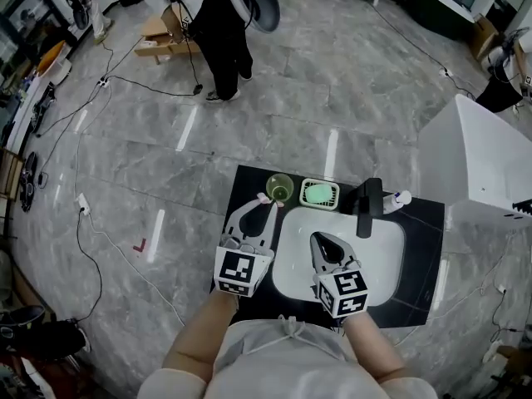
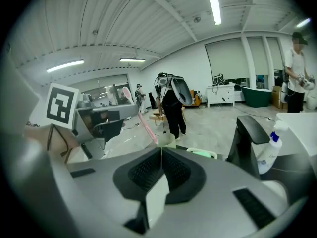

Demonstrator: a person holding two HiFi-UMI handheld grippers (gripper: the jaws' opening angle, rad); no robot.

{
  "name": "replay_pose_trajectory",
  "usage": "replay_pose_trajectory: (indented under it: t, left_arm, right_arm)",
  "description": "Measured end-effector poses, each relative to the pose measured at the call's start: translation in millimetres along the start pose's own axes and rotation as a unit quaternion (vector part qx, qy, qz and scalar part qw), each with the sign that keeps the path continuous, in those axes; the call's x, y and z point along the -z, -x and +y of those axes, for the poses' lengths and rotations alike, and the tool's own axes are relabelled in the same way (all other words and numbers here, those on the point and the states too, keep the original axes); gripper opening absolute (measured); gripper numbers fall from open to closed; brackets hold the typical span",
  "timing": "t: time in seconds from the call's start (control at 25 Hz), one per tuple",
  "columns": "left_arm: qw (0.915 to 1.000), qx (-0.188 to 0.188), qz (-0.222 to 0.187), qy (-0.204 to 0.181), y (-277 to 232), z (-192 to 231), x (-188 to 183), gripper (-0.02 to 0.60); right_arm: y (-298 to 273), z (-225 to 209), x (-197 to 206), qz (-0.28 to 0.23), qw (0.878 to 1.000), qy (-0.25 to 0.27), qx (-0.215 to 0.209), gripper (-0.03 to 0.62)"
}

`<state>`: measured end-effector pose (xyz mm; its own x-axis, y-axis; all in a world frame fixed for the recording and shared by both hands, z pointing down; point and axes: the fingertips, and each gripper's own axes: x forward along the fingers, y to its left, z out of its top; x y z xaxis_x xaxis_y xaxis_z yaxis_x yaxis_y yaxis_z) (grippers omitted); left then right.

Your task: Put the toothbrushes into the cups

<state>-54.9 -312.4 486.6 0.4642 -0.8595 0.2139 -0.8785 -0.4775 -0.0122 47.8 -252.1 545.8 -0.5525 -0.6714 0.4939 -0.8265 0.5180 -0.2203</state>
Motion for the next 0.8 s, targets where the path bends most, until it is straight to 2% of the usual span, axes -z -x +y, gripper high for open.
replay_pose_trajectory:
  t: [0.4,0.8]
  left_arm:
    - [0.9992,0.012,0.023,0.029,-46.0,29.6,25.8,0.038]
    - [0.9956,0.002,0.075,0.057,-73.1,35.6,76.0,0.038]
  right_arm:
    - [-23.9,-23.9,3.2,0.012,0.999,-0.026,0.041,0.028]
    - [-33.6,-33.3,9.1,0.027,0.998,-0.041,0.050,0.028]
